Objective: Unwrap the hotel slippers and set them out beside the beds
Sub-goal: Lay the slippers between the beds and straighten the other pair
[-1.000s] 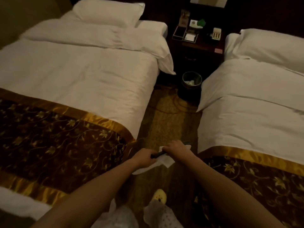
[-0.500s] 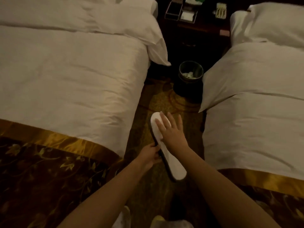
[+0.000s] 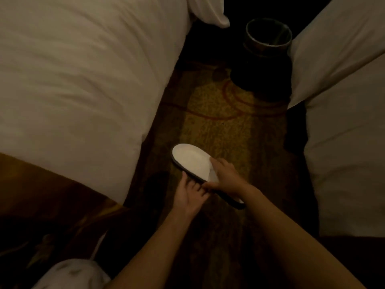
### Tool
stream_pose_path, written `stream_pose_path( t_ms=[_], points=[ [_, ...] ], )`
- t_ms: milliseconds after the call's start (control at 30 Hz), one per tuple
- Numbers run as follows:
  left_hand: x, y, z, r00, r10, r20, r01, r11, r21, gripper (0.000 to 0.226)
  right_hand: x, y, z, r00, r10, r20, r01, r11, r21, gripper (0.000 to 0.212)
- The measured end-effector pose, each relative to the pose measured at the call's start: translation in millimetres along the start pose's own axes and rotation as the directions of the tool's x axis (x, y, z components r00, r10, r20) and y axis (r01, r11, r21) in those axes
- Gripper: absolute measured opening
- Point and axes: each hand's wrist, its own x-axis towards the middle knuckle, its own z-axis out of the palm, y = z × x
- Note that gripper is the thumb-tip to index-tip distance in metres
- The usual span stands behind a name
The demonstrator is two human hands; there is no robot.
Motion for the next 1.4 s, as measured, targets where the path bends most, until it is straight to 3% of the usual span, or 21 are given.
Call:
stream_pose_path(
  t_ms=[167,467,633,733,933,1233,1400],
  points=[
    [43.3,-5.7,-32.4,0.999,0.027,-0.02,-0.027,1.0,-0.011,0.059,33.2,25.8,39.5,0.999,-0.046,-0.019,0.047,0.996,0.075,0.097],
    [64.3,-12.5,-76.0,0.995,0.037,-0.093,-0.032,0.998,0.055,0.047,52.4,54.5,77.2,0.999,-0.039,0.008,0.037,0.985,0.171,0.095],
    [65.4,-2.0,-101.5,0.991,0.061,-0.119,-0.062,0.998,0.0,0.056,64.9,87.1,75.3,0.985,0.058,-0.16,-0.024,0.979,0.205,0.094],
    [60.5,1.8,-114.4,0.993,0.068,-0.093,-0.071,0.997,-0.03,0.058,71.4,111.1,78.3,0.973,0.099,-0.211,-0.071,0.988,0.136,0.094],
    [46.0,0.3,-130.0,0.994,0.09,-0.057,-0.089,0.996,0.023,0.038,92.1,131.7,93.8,0.977,0.089,-0.193,-0.096,0.995,-0.024,0.096],
    [31.7,-13.3,-148.0,0.991,0.038,-0.127,-0.032,0.998,0.054,0.034,134.8,124.5,105.1,0.991,-0.04,-0.125,0.017,0.984,-0.177,0.098],
    [26.2,-15.2,-149.4,0.99,0.05,-0.129,-0.045,0.998,0.045,0.034,148.2,127.4,105.6,0.998,-0.055,-0.018,0.05,0.981,-0.189,0.096]
  ],
)
